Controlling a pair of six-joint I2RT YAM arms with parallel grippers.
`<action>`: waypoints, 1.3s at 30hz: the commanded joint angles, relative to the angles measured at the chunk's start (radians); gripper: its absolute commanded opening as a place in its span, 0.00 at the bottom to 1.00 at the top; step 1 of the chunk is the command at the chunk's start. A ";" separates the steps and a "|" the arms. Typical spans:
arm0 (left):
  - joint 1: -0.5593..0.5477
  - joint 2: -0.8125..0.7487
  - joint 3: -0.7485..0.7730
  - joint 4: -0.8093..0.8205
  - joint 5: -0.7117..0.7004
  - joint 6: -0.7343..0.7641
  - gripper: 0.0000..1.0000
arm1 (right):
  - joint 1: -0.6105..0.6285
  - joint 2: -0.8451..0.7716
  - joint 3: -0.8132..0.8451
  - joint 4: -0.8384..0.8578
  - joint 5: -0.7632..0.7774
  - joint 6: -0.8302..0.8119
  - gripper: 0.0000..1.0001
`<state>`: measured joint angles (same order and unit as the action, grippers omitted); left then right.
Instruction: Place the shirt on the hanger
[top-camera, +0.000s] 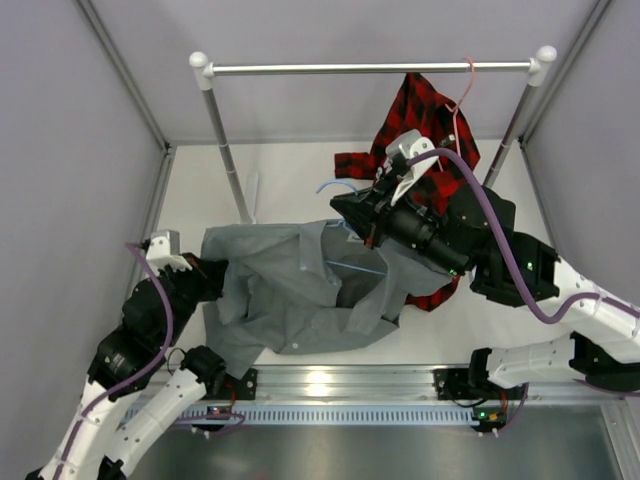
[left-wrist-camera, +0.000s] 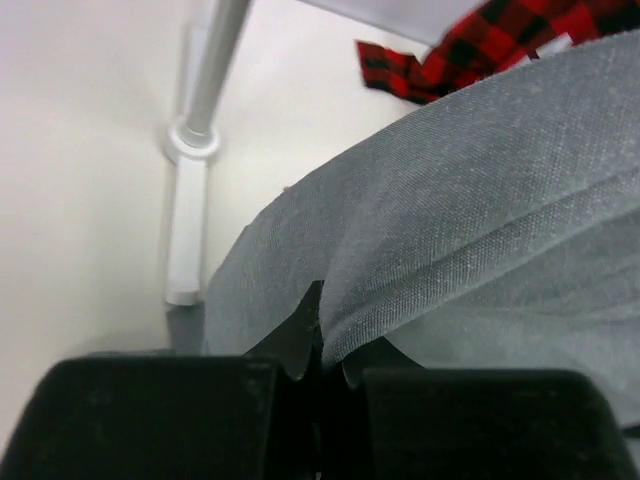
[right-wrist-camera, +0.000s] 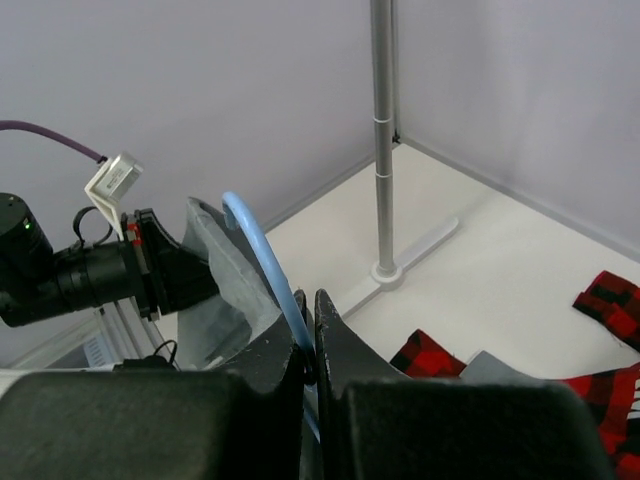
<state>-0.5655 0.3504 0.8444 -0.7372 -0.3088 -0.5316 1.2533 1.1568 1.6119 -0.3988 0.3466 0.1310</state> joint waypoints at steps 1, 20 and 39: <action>0.003 0.010 0.004 0.076 -0.226 -0.053 0.00 | -0.015 -0.020 0.029 0.015 0.044 -0.010 0.00; 0.001 0.260 0.136 0.184 -0.509 -0.024 0.00 | -0.034 0.046 0.218 -0.077 0.065 -0.021 0.00; 0.001 0.318 0.700 0.071 -0.125 0.327 0.92 | -0.034 0.258 0.516 -0.333 0.101 -0.033 0.00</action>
<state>-0.5636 0.7452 1.4399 -0.7448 -0.6926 -0.3145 1.2320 1.4132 2.1704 -0.6678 0.3634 0.1223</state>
